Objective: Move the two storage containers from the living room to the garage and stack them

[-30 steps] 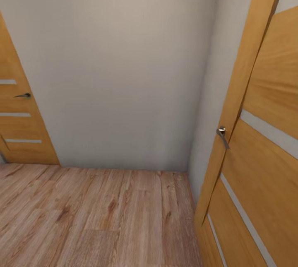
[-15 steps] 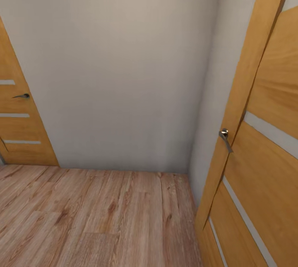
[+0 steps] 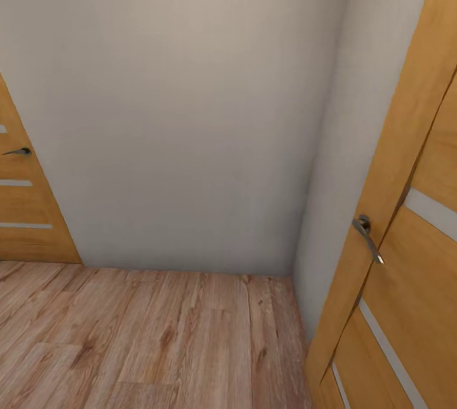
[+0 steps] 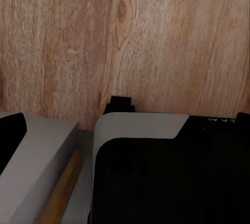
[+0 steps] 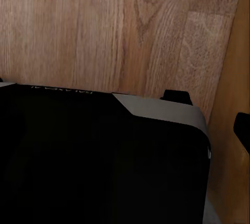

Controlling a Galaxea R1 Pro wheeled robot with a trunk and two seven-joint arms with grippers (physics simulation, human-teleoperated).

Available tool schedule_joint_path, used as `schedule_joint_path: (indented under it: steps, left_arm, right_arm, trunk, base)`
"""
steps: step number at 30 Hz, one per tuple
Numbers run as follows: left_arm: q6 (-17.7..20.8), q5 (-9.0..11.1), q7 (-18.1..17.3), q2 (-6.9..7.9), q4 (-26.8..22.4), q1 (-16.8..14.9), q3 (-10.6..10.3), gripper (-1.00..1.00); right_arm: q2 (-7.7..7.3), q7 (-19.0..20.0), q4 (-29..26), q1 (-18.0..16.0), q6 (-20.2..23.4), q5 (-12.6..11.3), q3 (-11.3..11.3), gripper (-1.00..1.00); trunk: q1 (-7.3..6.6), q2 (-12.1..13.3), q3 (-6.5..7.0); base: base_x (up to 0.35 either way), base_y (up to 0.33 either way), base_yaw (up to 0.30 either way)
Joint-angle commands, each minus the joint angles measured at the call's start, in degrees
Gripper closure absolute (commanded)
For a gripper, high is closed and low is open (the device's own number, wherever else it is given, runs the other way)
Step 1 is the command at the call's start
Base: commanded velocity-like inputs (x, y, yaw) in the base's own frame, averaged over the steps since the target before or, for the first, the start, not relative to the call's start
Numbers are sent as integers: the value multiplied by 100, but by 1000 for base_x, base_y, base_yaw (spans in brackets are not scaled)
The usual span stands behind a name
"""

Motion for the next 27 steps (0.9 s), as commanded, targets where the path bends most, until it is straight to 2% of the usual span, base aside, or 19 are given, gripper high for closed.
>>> schedule_joint_path:
  steps: [1,11,27]
  left_arm:
    - [22,32,8,0,-3,-3,11,-100]
    - [22,41,8,0,-3,-3,11,-100]
    - [21,42,8,0,-3,-3,11,-100]
  right_arm:
    - [6,-8,17,-7,-29,-46,48,-100]
    - [5,-8,17,-7,-41,-46,48,-100]
    - [4,-8,17,-7,-46,-46,48,-100]
  trunk:
    - [4,-4,-7]
    - [4,-4,-7]
    - [4,-4,-7]
  base:
    - [322,0,0]
    - [323,0,28]
    - [323,0,213]
